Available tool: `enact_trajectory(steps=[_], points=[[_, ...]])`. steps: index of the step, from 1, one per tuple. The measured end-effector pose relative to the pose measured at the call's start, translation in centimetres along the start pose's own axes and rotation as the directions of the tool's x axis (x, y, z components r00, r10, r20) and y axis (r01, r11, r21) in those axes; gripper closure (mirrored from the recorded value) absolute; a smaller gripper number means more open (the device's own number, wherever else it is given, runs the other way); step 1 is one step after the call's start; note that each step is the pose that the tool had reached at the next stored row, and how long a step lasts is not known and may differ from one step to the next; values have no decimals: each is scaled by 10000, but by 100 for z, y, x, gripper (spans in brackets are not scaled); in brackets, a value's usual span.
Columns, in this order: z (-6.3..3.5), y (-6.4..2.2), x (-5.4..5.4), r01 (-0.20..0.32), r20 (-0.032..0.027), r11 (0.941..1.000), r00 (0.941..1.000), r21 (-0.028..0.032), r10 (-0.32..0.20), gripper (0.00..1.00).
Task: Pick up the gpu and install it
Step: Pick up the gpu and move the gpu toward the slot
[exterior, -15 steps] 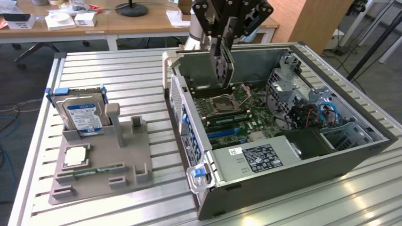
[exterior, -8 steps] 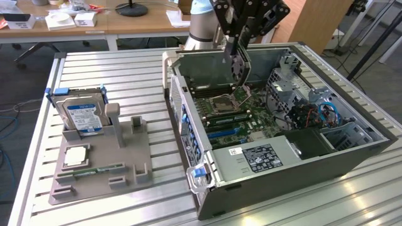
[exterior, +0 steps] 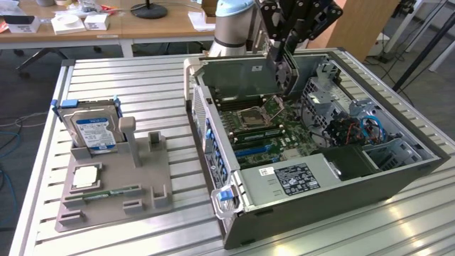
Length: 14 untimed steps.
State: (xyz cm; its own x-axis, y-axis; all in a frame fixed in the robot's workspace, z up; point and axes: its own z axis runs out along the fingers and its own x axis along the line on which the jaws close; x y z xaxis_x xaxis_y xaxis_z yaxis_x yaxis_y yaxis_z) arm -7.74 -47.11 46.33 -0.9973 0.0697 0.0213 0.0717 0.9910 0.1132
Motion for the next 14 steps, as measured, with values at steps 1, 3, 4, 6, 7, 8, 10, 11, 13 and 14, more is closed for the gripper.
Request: enact_trajectory(steps=[1,3,4,6,7,8,10,11,13,14], points=[[0,2,-32,1,-4,10000,10000,-4,-1,74],[0,6,-85,0,-10,10000,10000,-8,0,74],[0,8,-110,0,-13,10000,10000,-10,0,74],[-1,11,-162,-2,-20,10000,10000,-12,2,74],[-1,13,-189,-1,-23,10000,10000,-14,1,74],[-1,15,-217,-1,-27,10000,10000,-17,1,74],[-1,18,-266,-2,-31,10000,10000,-24,2,74],[-1,20,-290,-3,-33,10000,10000,-28,3,74],[-2,23,-335,-2,-37,10000,10000,-35,2,74],[-2,25,-356,-1,-38,10000,10000,-38,1,74]])
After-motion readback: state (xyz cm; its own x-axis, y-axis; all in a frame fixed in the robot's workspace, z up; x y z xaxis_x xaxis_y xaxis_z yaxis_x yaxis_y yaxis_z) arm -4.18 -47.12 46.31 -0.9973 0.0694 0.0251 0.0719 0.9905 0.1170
